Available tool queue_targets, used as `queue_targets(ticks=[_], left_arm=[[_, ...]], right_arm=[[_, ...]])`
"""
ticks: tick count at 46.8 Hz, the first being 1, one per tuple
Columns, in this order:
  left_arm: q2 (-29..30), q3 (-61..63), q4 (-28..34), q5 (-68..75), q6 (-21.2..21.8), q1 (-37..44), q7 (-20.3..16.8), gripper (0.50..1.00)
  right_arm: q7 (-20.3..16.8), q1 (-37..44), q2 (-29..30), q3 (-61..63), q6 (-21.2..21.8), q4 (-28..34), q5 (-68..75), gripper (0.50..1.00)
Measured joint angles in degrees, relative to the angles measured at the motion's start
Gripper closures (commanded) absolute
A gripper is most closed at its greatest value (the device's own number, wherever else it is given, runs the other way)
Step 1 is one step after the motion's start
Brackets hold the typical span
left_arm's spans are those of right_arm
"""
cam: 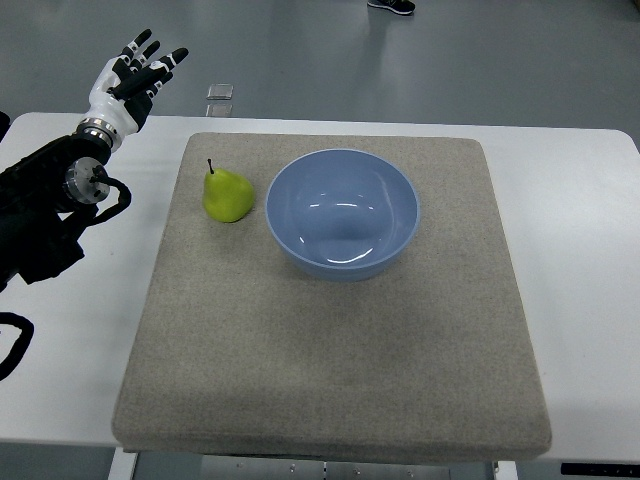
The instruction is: Place pear in bowl with left hand
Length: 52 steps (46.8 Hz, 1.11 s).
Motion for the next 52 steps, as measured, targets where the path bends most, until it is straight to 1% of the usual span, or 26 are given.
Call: queue_targets(ticks=[11,18,43,52], left_arm=[[-0.1,0.1,0.0,0.0,0.0,0.0,0.0,0.512],[-0.1,0.4,0.0,0.1,0.0,0.0,-1.2,0.51],[0.2,0.9,-0.4,0.3,-0.3,-0.4,-1.2,0.51],[0.6,2.5,-0.7,5.4,-0.8,-1.1,-0.8,0.51]], right_arm=[[0.0,0.0,0.0,0.0,0.0,0.0,0.0,0.574],[0.0,0.0,0.0,0.0,0.0,0.0,0.0,0.574],[0.0,0.0,0.0,0.0,0.0,0.0,0.0,0.574],[0.0,0.0,0.0,0.0,0.0,0.0,0.0,0.574]])
